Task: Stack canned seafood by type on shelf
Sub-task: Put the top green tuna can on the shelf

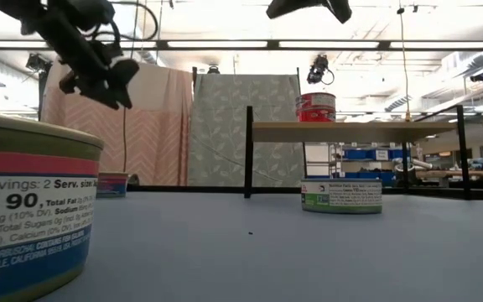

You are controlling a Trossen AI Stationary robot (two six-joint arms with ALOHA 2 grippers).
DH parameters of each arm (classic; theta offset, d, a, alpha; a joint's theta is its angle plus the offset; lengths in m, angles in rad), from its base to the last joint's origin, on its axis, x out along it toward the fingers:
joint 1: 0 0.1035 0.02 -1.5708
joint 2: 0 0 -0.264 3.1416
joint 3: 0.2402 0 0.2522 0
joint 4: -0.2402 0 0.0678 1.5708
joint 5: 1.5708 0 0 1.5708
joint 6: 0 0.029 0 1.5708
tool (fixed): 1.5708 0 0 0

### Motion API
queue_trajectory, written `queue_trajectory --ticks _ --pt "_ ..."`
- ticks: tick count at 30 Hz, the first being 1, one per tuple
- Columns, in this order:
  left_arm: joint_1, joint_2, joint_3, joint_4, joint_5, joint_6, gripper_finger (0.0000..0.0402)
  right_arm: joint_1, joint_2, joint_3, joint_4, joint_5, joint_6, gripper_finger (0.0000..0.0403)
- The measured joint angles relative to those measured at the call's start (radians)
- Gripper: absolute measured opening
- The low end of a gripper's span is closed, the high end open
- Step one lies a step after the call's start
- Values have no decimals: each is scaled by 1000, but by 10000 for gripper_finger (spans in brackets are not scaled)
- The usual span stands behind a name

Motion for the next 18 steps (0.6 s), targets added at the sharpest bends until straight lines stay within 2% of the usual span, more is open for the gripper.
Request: queue_trajectory --ticks 6,10,18 --pt "106 87 -1 56 32 -53 197 30 0 108 -5 64 -128 3" --pt "162 137 -1 89 58 -104 197 57 0 232 -36 163 -255 2" --pt "213 241 -1 112 65 -85 197 147 -2 494 -136 392 -509 3"
